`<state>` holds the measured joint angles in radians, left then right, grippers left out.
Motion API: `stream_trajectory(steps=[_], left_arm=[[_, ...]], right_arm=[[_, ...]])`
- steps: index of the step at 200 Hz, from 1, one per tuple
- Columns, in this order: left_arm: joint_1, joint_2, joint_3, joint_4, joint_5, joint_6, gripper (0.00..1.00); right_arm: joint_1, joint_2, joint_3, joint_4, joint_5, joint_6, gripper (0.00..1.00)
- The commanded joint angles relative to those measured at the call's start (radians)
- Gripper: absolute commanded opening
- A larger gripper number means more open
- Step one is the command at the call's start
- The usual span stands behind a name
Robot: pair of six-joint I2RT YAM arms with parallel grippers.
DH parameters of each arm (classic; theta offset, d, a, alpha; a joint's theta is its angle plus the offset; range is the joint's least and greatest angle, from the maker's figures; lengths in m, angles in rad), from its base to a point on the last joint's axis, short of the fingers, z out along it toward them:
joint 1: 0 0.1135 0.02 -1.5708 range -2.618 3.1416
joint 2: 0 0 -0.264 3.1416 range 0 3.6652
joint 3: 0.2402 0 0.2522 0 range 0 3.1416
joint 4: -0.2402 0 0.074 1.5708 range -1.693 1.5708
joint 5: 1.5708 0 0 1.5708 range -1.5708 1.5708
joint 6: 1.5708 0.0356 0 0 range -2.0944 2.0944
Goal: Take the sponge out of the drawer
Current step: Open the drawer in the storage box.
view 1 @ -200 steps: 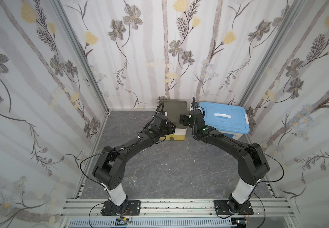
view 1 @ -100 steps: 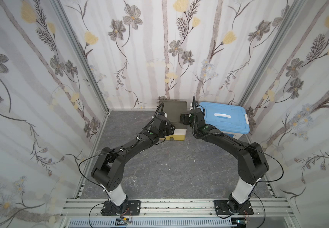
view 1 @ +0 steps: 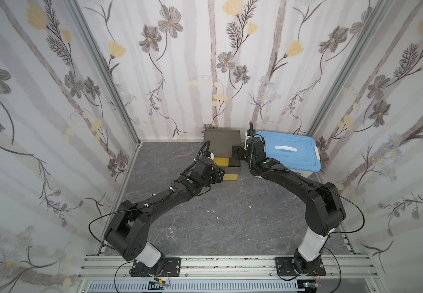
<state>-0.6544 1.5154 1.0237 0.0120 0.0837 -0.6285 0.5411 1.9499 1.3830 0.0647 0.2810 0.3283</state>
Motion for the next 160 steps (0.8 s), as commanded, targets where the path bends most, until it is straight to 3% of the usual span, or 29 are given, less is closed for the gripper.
stream_trajectory(steps=[1,99,160], left_arm=[[-0.018,-0.033,-0.035,-0.007,-0.056,-0.010,0.18],[-0.091,-0.202,-0.188,-0.022,-0.170,-0.025,0.19],[-0.116,-0.242,-0.231,-0.025,-0.184,-0.038,0.21]], right_arm=[[-0.001,0.010,0.016,0.016,-0.035,0.005,1.00],[-0.001,0.012,0.023,-0.011,-0.025,0.001,1.00],[-0.001,0.018,0.039,-0.028,-0.023,-0.005,1.00]])
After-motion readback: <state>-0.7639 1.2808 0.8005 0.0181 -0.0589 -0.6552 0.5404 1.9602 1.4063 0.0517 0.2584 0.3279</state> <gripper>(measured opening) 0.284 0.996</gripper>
